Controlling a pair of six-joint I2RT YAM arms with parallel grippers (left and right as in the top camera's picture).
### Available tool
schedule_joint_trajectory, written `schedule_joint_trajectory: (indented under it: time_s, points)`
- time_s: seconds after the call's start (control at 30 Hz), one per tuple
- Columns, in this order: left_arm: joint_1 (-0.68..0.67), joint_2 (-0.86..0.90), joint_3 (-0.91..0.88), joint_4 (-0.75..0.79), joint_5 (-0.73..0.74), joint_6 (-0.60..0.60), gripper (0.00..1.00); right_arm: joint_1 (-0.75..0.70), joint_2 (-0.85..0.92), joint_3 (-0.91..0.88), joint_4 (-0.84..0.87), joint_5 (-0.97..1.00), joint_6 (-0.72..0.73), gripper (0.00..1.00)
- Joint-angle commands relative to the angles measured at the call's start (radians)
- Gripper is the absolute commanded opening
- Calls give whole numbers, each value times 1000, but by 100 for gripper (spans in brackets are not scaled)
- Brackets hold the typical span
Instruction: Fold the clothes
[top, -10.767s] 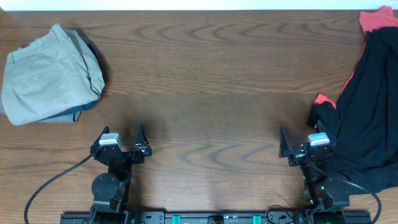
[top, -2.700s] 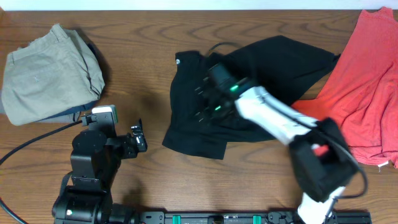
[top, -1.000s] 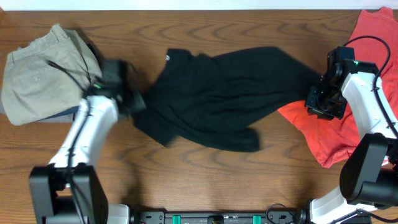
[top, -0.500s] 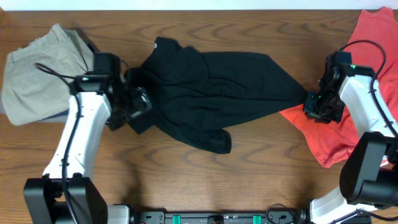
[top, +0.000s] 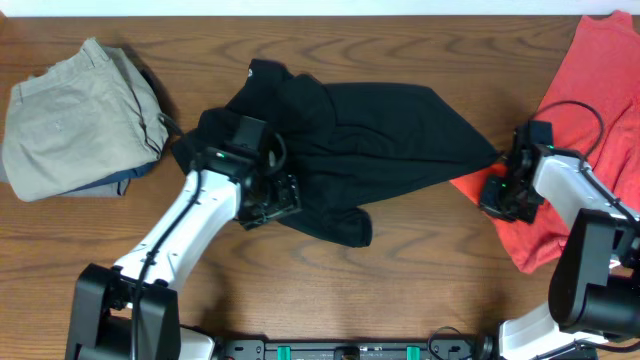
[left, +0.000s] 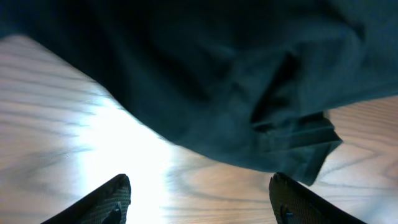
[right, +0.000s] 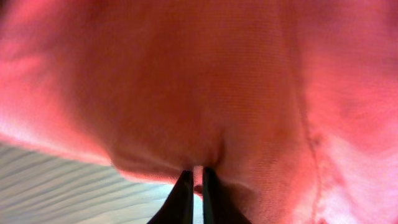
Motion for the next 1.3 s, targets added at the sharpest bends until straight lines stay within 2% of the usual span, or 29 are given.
schedule_joint_trajectory:
  time_s: [0.0,0.13,0.17,0.3,0.4,0.43,0.53,0.6,0.7,0.8,0.93,1.07,1.27]
  points:
    - [-35,12,-30,26,8,-69,73,-113,19,-43,-47,299,195,12]
    - [-53,12,-54,23,5,-87,75,-278,19,-27,-89,351,302,20]
    - [-54,12,-61,22,5,-87,79,-324,19,-15,-94,331,309,22]
    - [-54,12,-88,23,5,-87,80,-471,17,60,-124,185,305,27]
    - [-54,12,-95,36,5,-87,80,-517,17,127,-108,-94,129,27]
    - [-54,12,-95,47,5,-87,80,-517,17,146,-91,-240,16,27]
    - [-54,12,-95,85,5,-87,80,-496,17,184,-92,-674,-338,37]
    - [-54,12,-95,113,5,-87,80,-470,17,188,-97,-771,-393,39]
    - [-54,12,-95,155,5,-87,80,-423,18,184,-96,-703,-392,40]
    - [-54,12,-98,184,5,-87,79,-374,18,178,-93,-540,-379,39]
    - [-54,13,-103,184,5,-111,80,-328,18,156,-92,-309,-240,29]
    - [-54,16,-119,183,5,-169,79,-317,18,104,-39,-179,-188,29]
    - [-54,23,-140,190,4,-176,80,-353,18,3,49,80,-32,30]
